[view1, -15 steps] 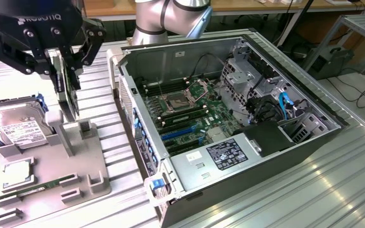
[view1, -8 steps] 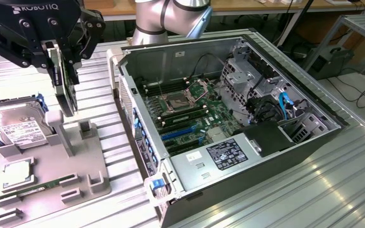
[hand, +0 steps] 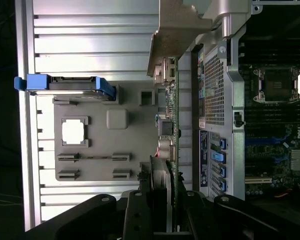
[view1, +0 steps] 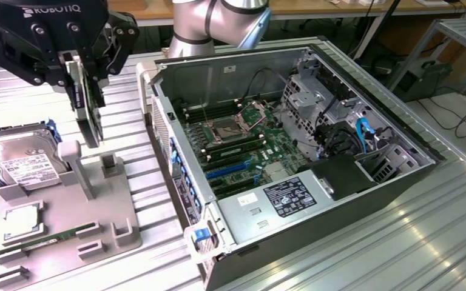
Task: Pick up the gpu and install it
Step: 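Pick up the gpu and move the gpu toward the slot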
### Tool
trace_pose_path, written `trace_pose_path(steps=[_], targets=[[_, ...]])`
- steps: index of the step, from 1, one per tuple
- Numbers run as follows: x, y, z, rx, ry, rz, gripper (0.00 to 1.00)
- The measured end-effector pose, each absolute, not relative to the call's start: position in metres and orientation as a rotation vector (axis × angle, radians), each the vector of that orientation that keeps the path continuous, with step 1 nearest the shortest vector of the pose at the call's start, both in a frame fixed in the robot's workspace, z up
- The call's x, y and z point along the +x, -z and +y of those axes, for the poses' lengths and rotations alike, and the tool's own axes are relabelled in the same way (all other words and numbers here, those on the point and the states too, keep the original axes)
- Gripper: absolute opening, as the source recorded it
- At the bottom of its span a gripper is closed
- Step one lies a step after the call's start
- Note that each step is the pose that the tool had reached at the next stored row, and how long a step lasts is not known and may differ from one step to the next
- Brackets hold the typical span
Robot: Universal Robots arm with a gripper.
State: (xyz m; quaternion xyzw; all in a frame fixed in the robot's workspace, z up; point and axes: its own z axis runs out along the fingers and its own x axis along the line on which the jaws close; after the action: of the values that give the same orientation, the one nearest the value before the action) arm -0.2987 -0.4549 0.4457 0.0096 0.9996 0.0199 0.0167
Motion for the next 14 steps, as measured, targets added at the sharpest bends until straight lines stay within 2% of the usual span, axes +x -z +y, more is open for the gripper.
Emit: trace_pose_path(steps=[14], targets=[[-0.283, -0.446, -0.454, -0.023, -0.062, 3.125, 0.28]])
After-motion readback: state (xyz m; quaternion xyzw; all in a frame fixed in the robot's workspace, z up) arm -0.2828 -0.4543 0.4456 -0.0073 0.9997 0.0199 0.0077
